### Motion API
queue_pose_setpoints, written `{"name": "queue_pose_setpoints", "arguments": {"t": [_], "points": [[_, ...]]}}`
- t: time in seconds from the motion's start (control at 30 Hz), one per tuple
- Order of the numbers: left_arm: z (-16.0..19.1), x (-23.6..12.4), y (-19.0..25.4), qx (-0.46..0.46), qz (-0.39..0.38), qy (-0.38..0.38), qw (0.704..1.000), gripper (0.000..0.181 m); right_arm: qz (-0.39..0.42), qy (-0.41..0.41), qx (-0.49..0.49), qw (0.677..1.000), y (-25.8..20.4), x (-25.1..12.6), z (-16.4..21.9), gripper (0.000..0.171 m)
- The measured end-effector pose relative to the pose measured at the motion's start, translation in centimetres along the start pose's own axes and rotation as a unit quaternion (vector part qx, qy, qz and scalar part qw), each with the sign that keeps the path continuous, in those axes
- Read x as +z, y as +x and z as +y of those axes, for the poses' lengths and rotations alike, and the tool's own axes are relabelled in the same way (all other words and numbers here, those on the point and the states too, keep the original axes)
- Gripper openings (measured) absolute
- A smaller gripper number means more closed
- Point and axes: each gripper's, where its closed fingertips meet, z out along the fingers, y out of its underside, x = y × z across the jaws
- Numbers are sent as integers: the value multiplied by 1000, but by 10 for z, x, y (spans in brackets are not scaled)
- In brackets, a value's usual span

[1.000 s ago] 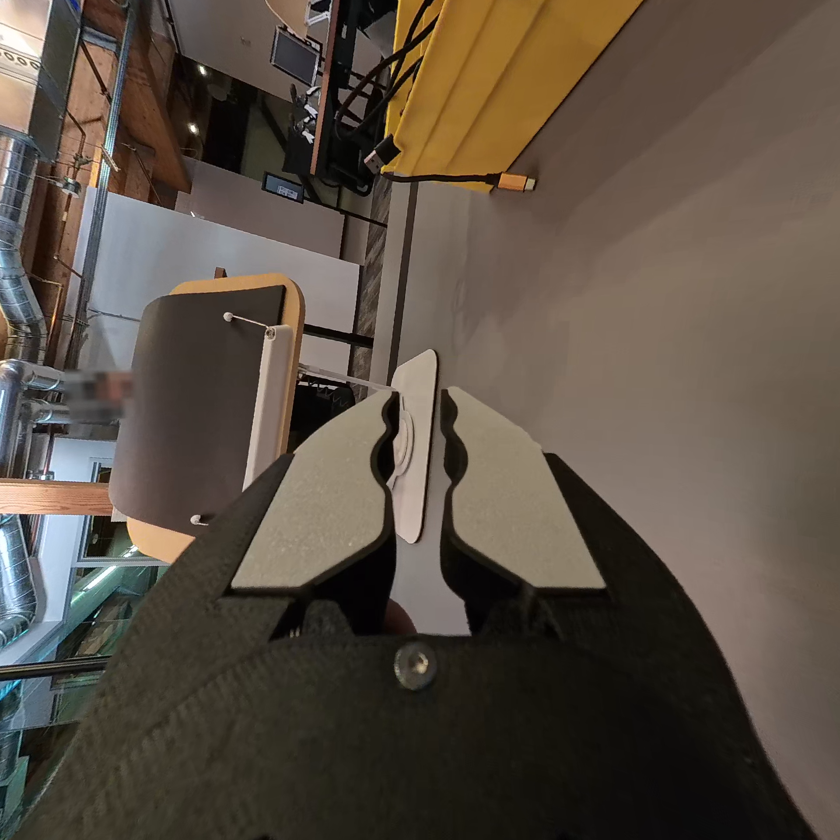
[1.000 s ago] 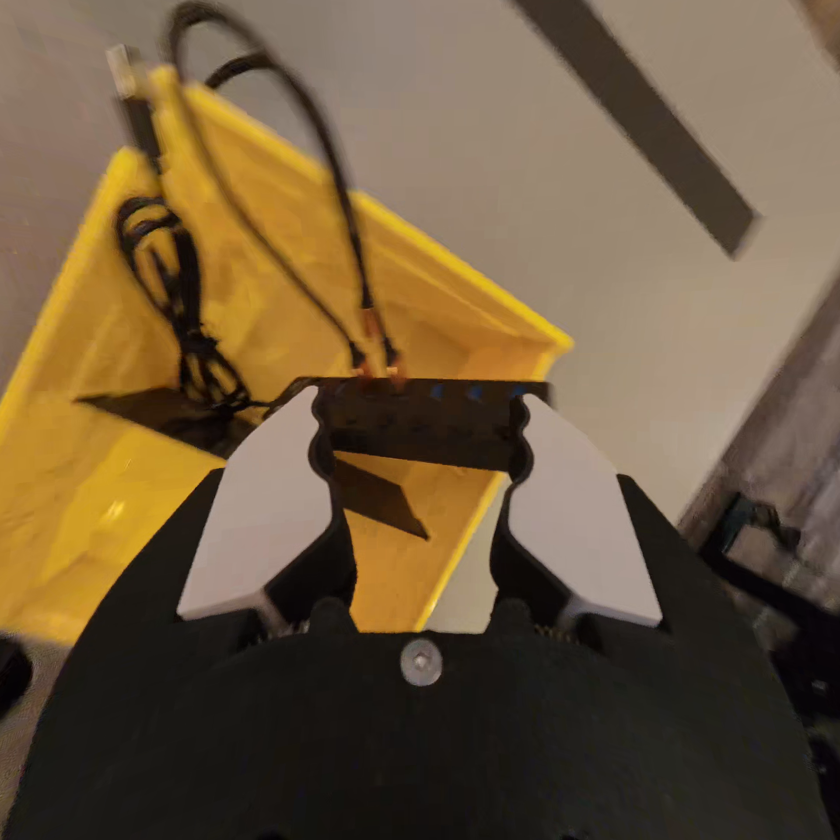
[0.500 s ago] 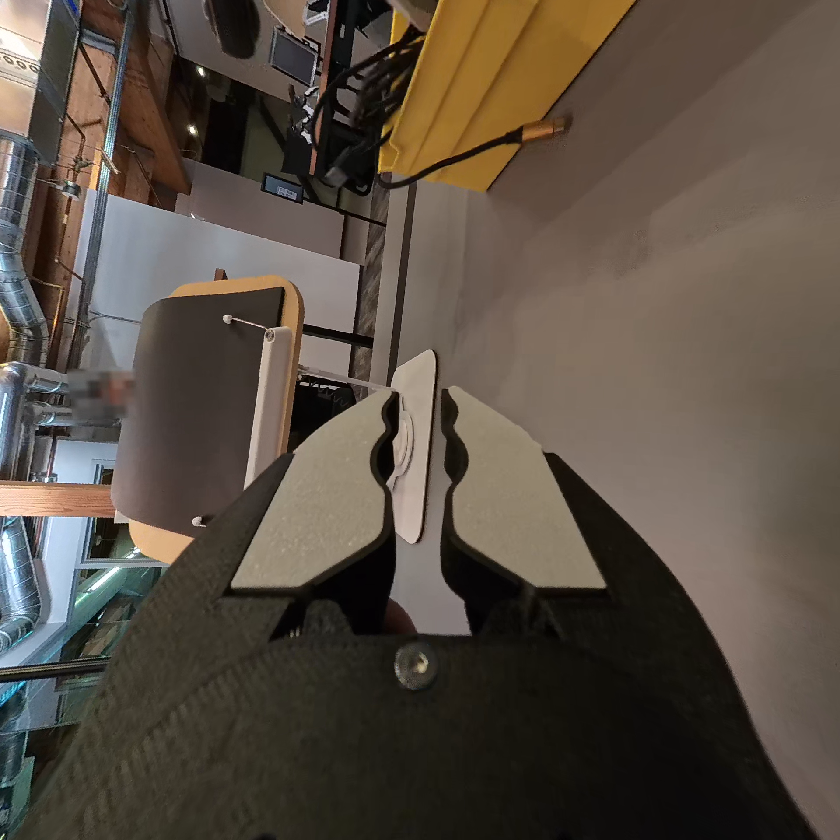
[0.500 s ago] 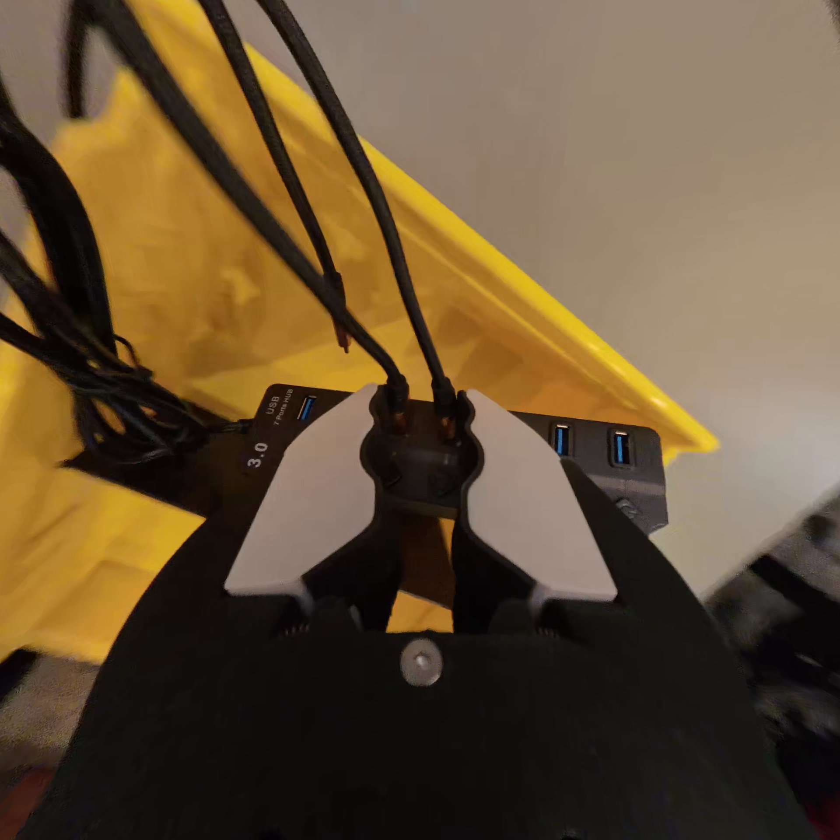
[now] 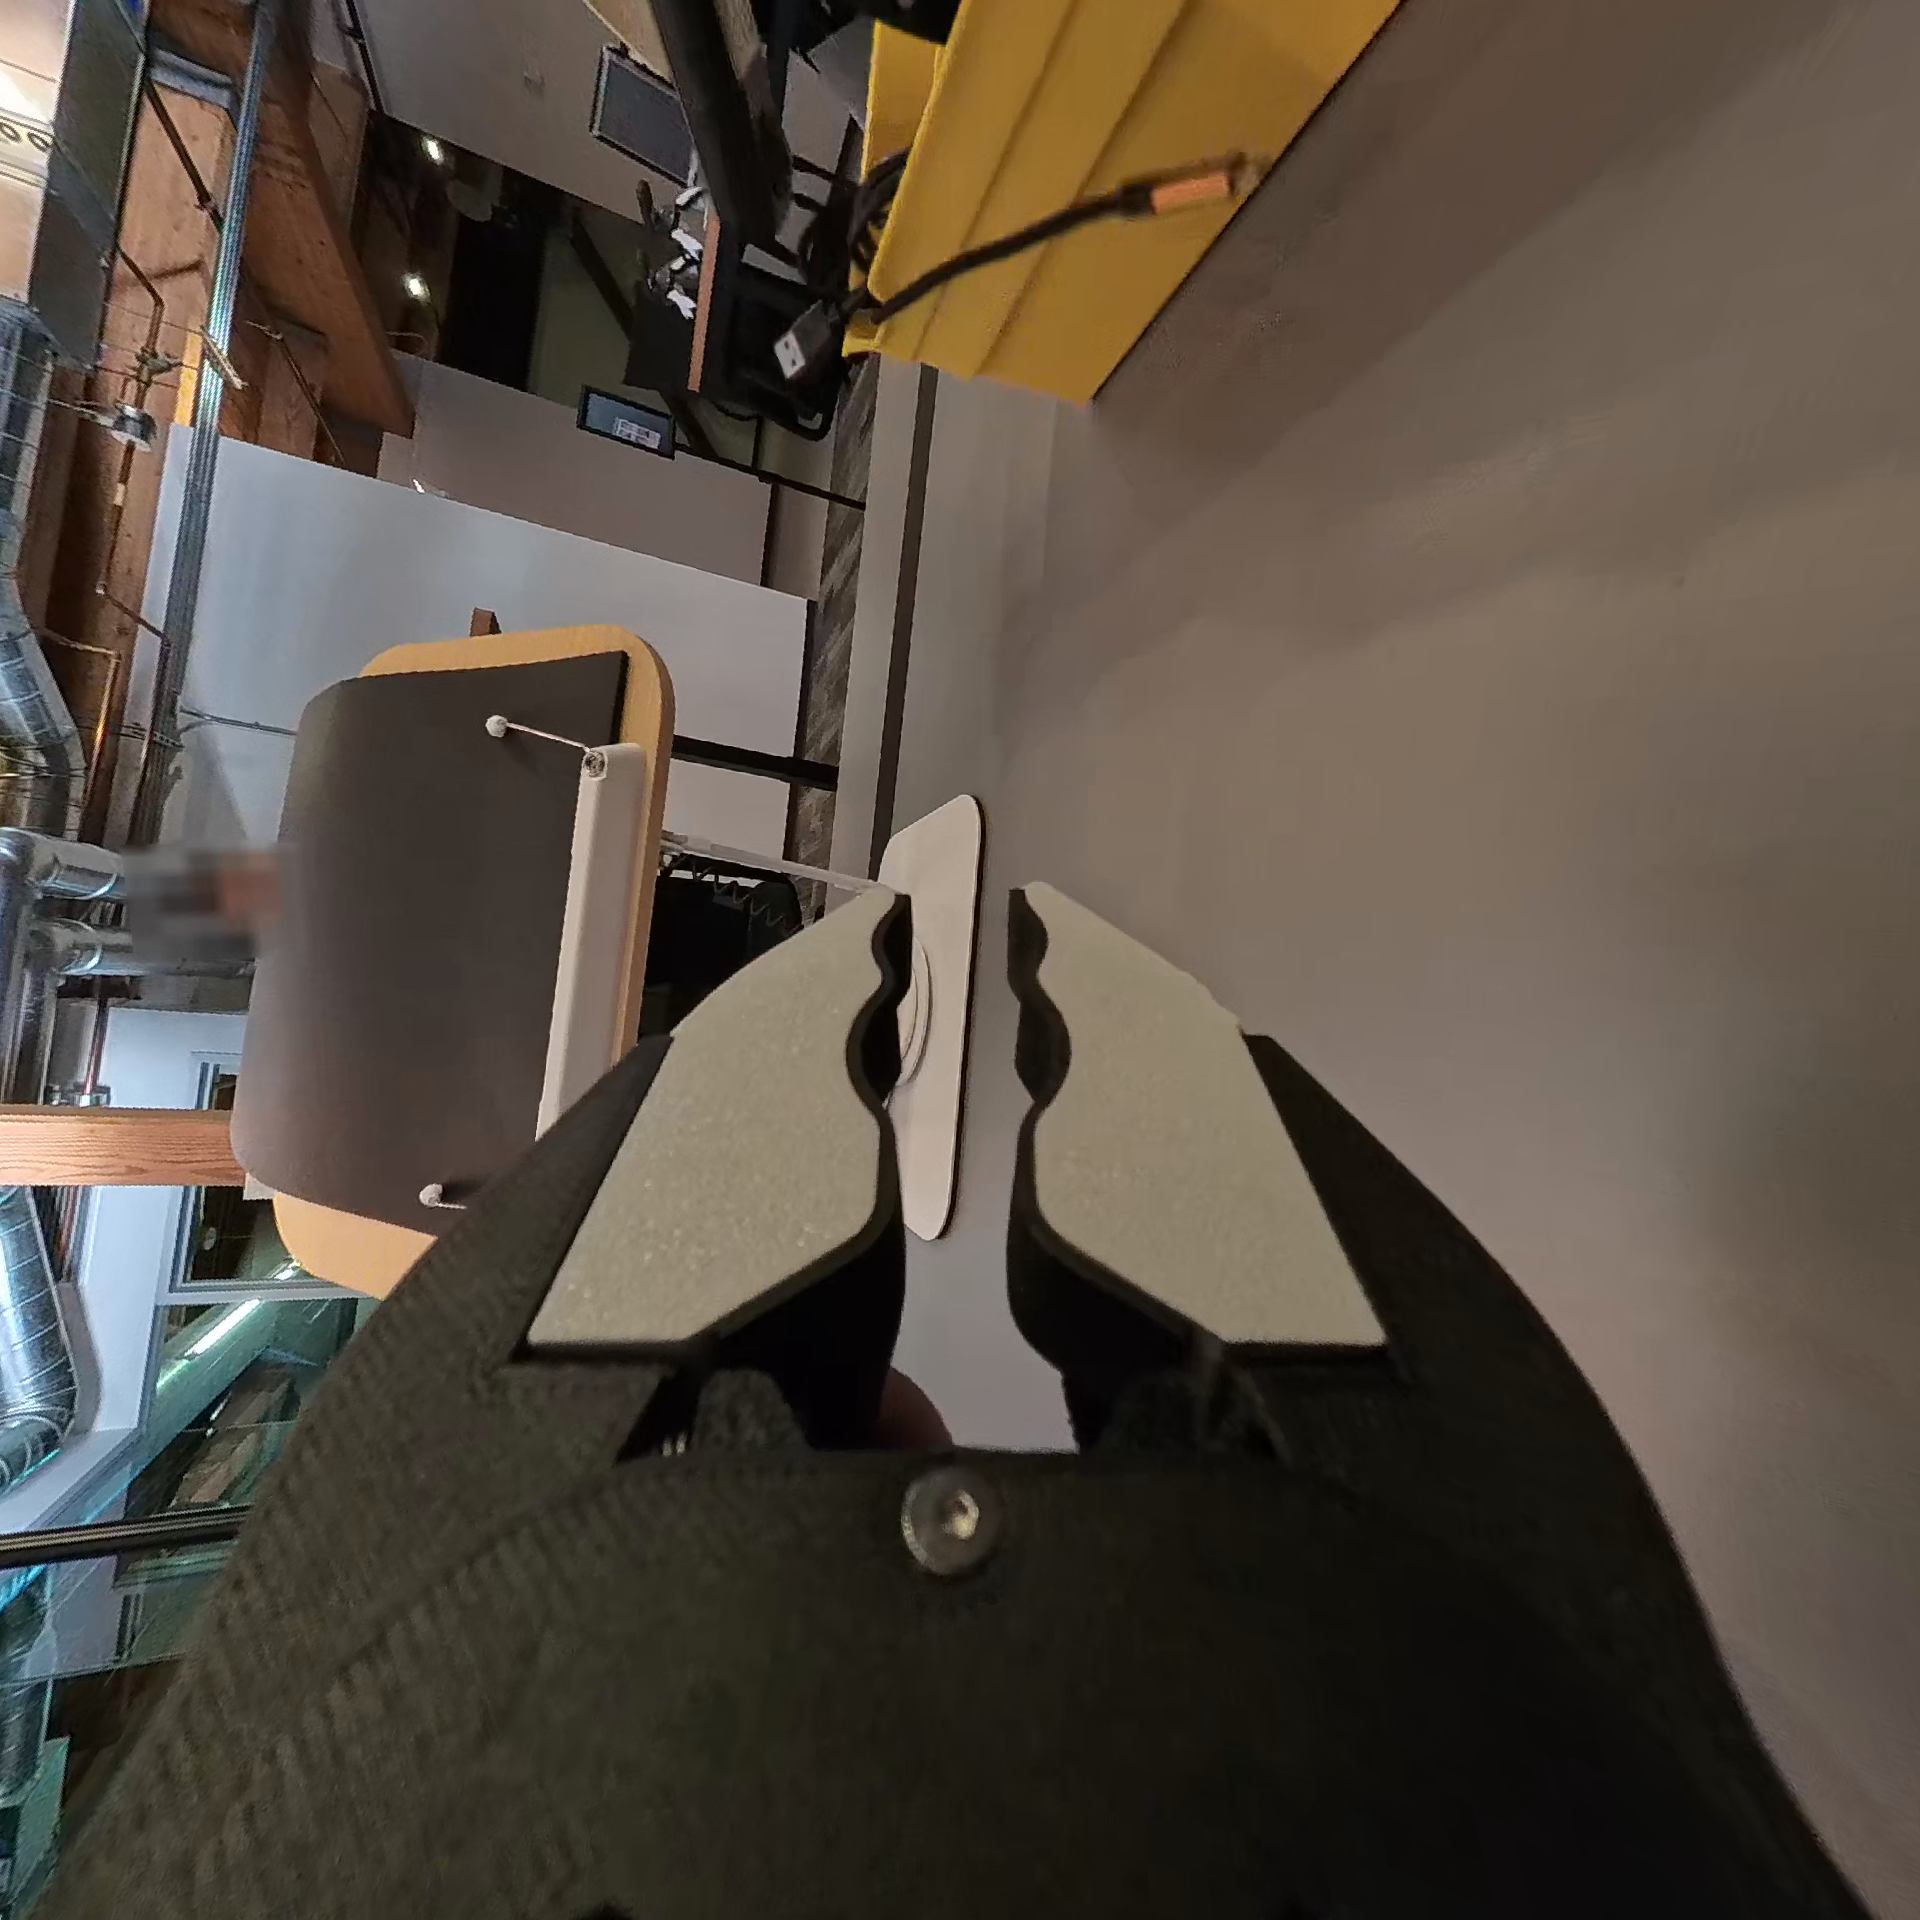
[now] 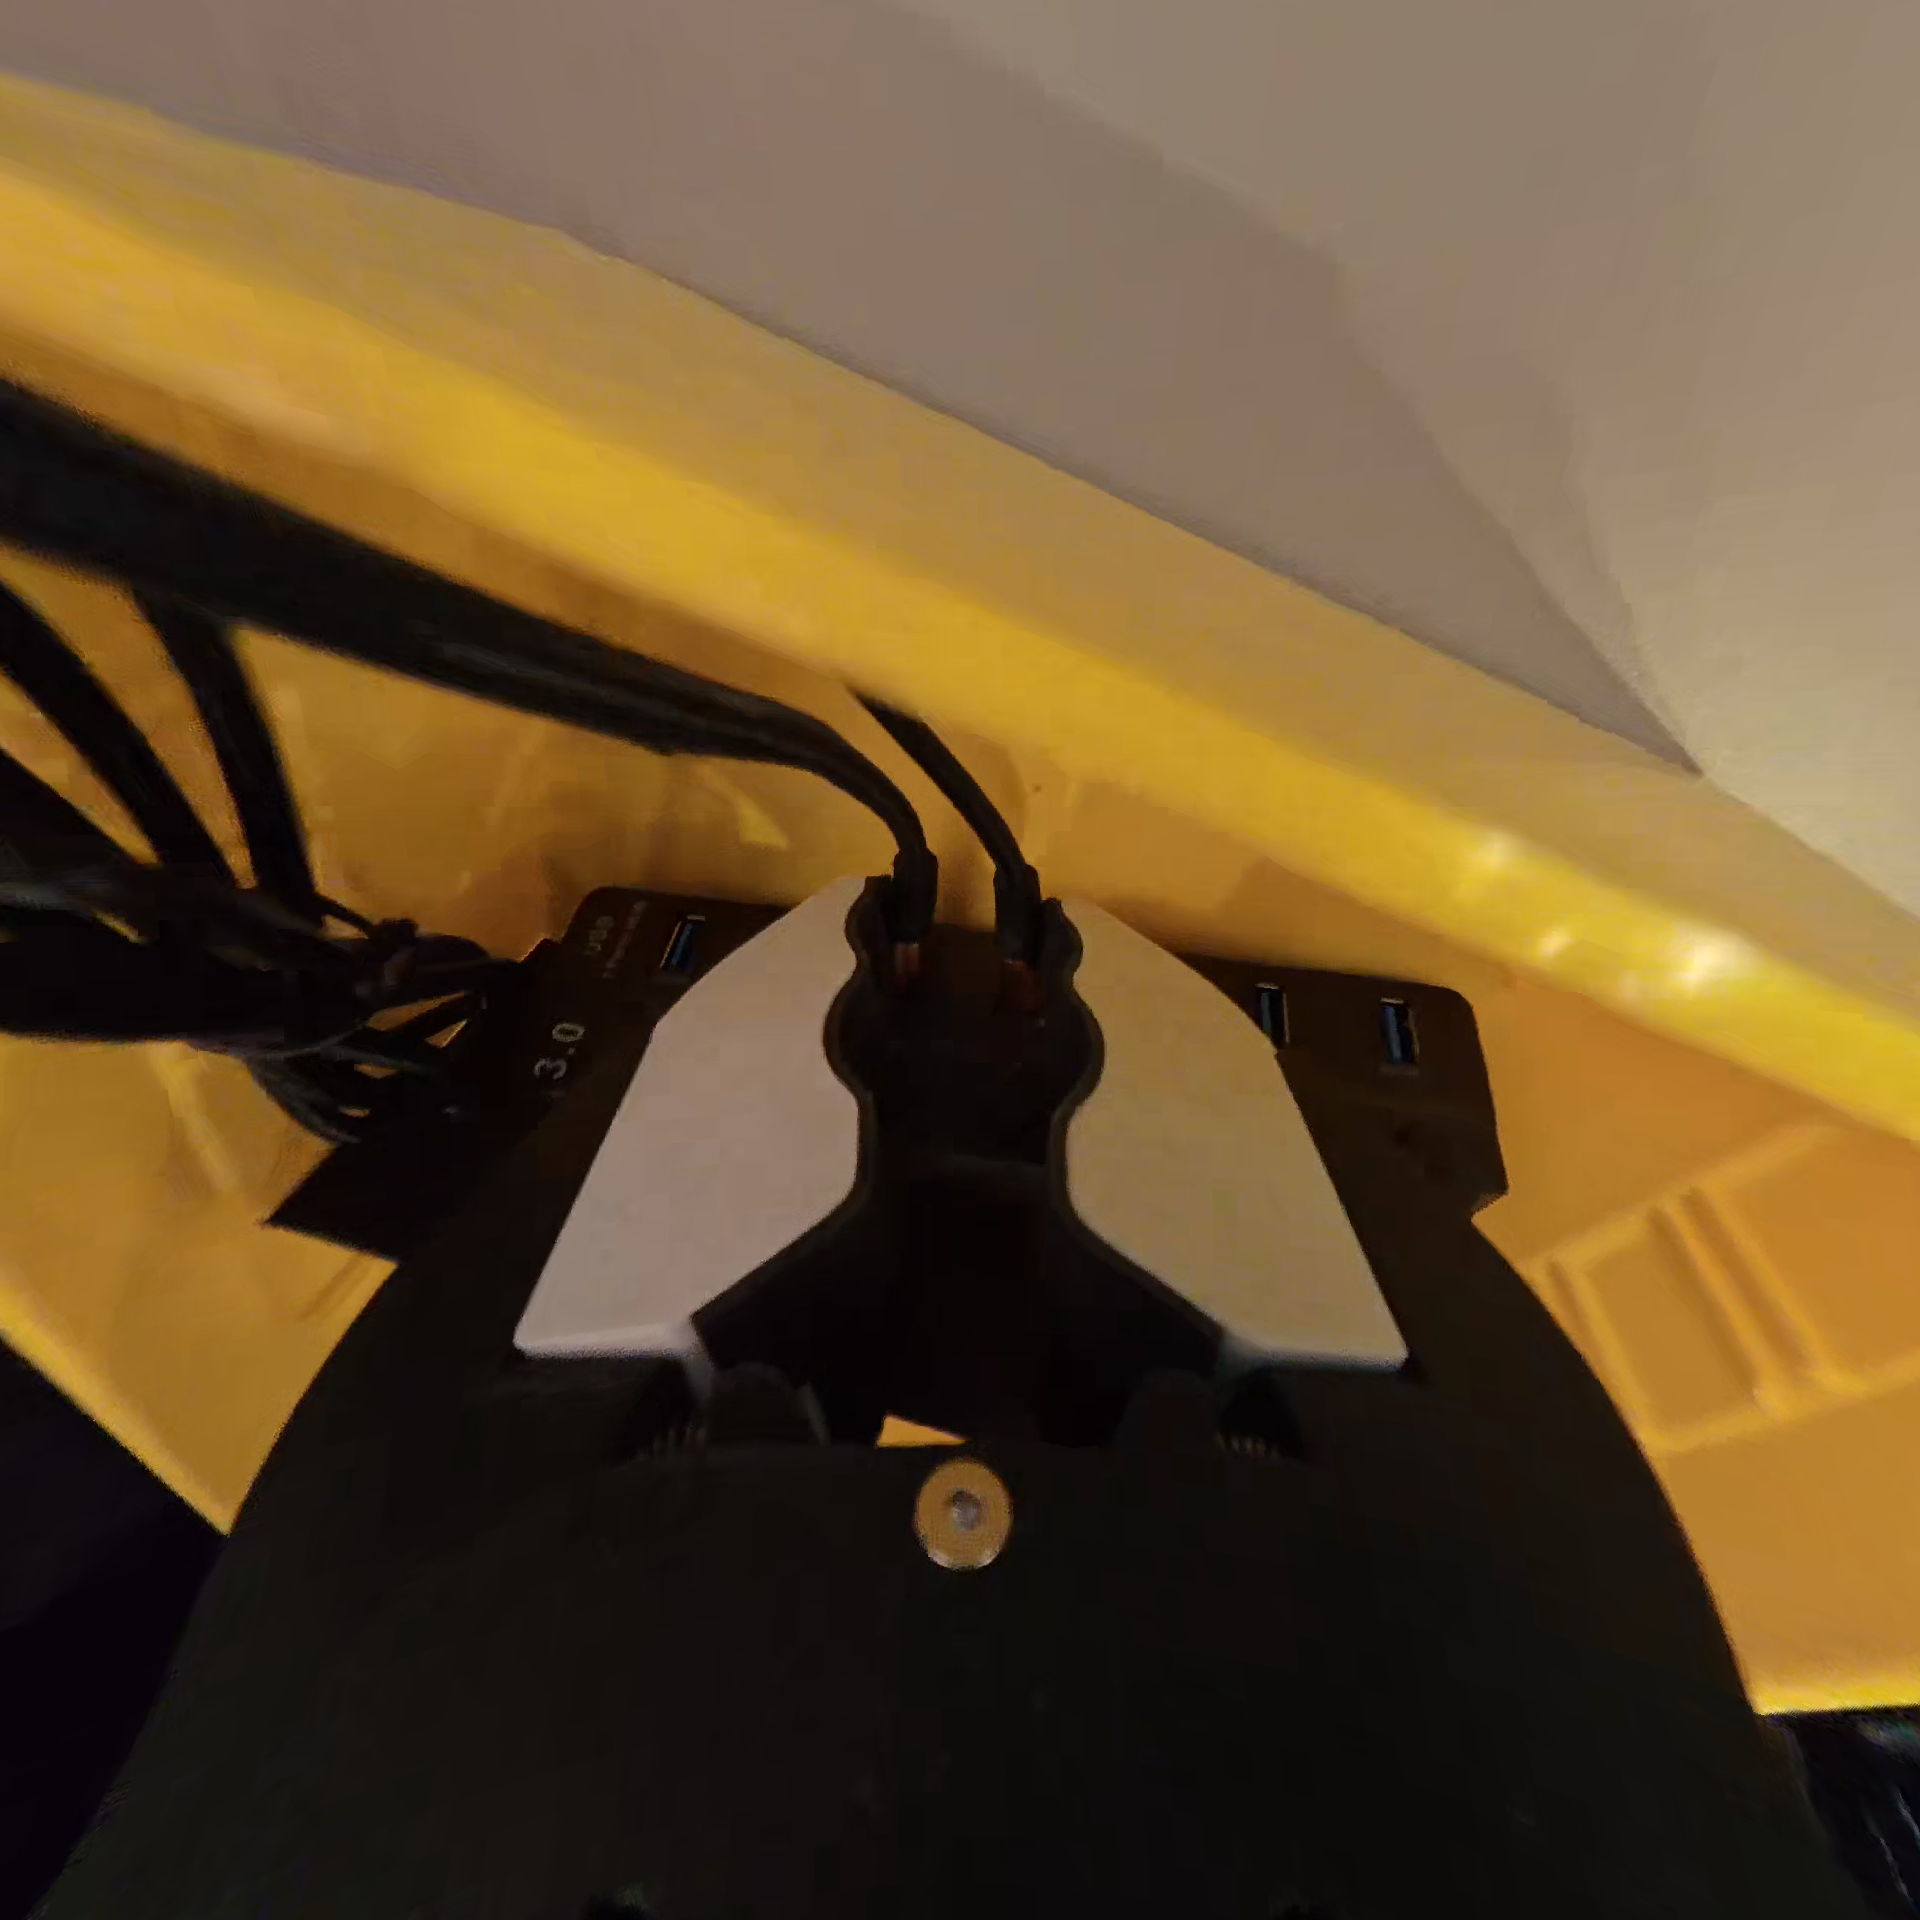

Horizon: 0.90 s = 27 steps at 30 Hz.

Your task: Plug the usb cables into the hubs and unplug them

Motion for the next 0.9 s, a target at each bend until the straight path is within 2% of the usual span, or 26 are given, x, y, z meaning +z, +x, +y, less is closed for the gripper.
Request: {"name": "queue_pose_setpoints", "arguments": {"t": [0.13, 0.17, 0.2, 0.27, 0.37, 0.43, 0.53, 0.6, 0.67, 0.7, 0.77, 0.9], "points": [[0, 0, 0, 0, 1, 0, 1000, 17, 46, -33, -20, 998, 3, 5, -3, 28], [-1, -1, 0, 1, 1, 0, 1000, 17, 58, -39, -31, 997, 3, 6, -3, 31], [-1, -1, 0, 2, 2, 0, 1000, 18, 65, -41, -31, 997, 4, 6, -3, 41], [-1, -2, 0, 1, 2, 0, 1000, 18, 67, -16, -28, 997, 3, 2, -7, 57], [1, -3, -3, -2, 0, -1, 1000, 18, 92, 56, -26, 994, 5, -26, -11, 65], [2, -2, -2, -5, 1, -2, 1000, 18, 72, 139, -19, 988, -3, -57, -18, 63], [2, -1, 1, -3, 5, -1, 1000, 18, -47, 259, -45, 964, -49, -97, -34, 54], [1, 0, 2, -3, 6, -1, 1000, 18, -80, 267, -59, 958, -66, -100, -39, 55], [0, -1, 3, -2, 7, -1, 1000, 18, -59, 248, -61, 965, -65, -88, -46, 53], [0, -1, 2, -1, 7, -1, 1000, 18, -54, 234, -57, 969, -63, -79, -47, 47], [0, -2, 1, -1, 5, -2, 1000, 18, -64, 227, -39, 971, -59, -67, -51, 24], [2, -3, 1, -7, 5, -3, 1000, 18, -101, 241, 1, 965, -51, -57, -51, 20]]}}
